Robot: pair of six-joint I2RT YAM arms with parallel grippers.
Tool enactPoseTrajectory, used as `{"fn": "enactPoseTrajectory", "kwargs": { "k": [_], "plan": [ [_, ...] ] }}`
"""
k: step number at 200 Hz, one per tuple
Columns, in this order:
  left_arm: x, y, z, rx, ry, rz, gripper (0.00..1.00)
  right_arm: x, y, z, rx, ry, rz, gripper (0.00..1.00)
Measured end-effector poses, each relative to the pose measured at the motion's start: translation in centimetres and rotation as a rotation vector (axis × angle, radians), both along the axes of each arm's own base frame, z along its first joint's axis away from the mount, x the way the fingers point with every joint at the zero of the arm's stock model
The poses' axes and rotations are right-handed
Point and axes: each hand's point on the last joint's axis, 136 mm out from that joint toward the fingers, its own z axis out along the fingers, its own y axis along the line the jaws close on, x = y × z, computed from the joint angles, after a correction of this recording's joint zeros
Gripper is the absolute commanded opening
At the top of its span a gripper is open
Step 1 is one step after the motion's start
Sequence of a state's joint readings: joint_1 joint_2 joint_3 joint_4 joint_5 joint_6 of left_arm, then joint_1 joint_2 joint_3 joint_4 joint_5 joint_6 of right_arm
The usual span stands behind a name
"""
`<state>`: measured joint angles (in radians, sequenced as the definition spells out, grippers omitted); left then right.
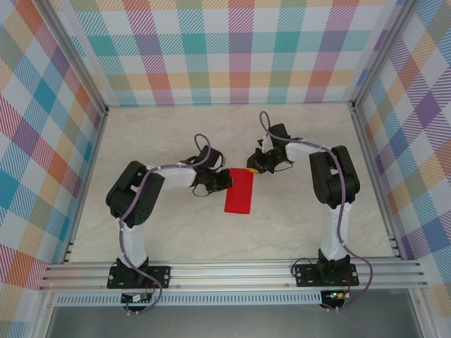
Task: Fold a paper plane with a square sheet of paper (pick it up from the middle)
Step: Fold the square sheet of paper in half at the center of the table.
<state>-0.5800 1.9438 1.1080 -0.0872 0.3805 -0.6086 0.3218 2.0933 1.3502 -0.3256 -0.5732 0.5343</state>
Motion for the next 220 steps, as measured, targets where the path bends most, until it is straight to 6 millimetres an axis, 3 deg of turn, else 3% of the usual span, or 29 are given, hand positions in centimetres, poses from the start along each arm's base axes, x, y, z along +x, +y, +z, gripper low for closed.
{"fn": "enactPoseTrajectory", "kwargs": {
  "k": [24,74,144,189,220],
  "plan": [
    [0.0,0.0,0.0,0.000,0.000,0.000,0.00,-0.2,-0.2,-1.3,-0.020,0.023,-0.005,0.10],
    [0.0,0.0,0.0,0.000,0.000,0.000,0.00,-0.3,-0.2,-1.2,-0.016,0.022,-0.004,0.11],
    [0.0,0.0,0.0,0.000,-0.001,0.000,0.00,-3.7,-0.1,2.1,0.026,-0.015,-0.001,0.12],
    [0.0,0.0,0.0,0.000,-0.001,0.000,0.00,-6.7,0.4,-0.2,0.018,0.053,0.008,0.12],
    [0.0,0.0,0.0,0.000,-0.001,0.000,0.00,-7.5,0.3,-1.1,0.015,0.069,0.005,0.12]
  ]
}}
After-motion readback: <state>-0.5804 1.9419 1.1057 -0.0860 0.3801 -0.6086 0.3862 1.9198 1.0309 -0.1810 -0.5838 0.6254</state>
